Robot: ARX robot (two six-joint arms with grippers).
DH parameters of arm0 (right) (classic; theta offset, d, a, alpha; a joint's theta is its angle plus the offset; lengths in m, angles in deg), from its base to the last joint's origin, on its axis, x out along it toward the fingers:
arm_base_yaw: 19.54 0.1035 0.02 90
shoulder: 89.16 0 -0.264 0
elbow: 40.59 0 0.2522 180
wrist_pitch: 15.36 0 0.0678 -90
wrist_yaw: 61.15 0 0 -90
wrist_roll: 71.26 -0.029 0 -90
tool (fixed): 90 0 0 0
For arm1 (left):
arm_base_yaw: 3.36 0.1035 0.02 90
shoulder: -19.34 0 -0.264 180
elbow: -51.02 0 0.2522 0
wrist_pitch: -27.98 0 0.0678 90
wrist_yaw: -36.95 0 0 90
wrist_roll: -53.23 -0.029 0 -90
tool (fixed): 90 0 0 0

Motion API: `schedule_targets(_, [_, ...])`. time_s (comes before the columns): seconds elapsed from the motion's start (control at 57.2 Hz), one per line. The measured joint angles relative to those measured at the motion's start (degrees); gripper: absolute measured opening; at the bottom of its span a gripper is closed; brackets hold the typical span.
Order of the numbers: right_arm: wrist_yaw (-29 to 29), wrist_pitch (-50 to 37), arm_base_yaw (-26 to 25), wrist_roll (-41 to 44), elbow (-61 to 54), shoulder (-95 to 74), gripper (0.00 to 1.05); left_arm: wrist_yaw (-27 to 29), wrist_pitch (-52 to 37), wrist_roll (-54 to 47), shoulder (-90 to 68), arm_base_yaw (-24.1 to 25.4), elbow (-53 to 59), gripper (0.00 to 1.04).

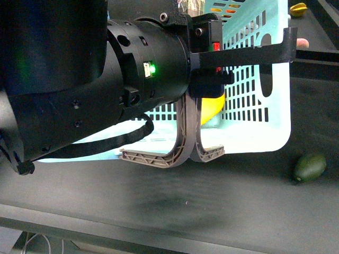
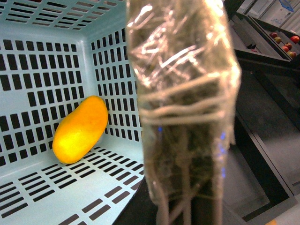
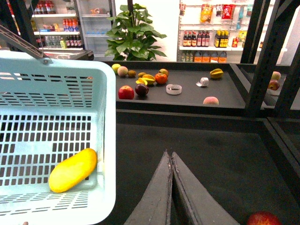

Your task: Pick mango with right arm and hold basket with left

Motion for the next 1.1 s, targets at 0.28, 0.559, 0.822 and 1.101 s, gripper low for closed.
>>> schedule_targets(0.28, [0.0, 6.1, 0.0, 0.0, 0.0, 6.3, 0.02, 0.0, 0.0, 0.0, 0.0, 0.0, 0.0, 0.05])
schedule_targets(0.559, [0.0, 11.2, 0.0, 0.0, 0.0, 11.4, 0.02, 0.0, 0.0, 0.0, 0.0, 0.0, 0.0, 0.05])
schedule_targets(0.822, [0.0, 15.7, 0.0, 0.0, 0.0, 15.9, 0.02, 0.0, 0.0, 0.0, 0.0, 0.0, 0.0, 0.05])
schedule_targets(1.101, [-0.1, 24.2, 0.0, 0.1, 0.0, 24.1, 0.02, 0.0, 0.0, -0.1, 0.0, 0.0, 0.0, 0.05])
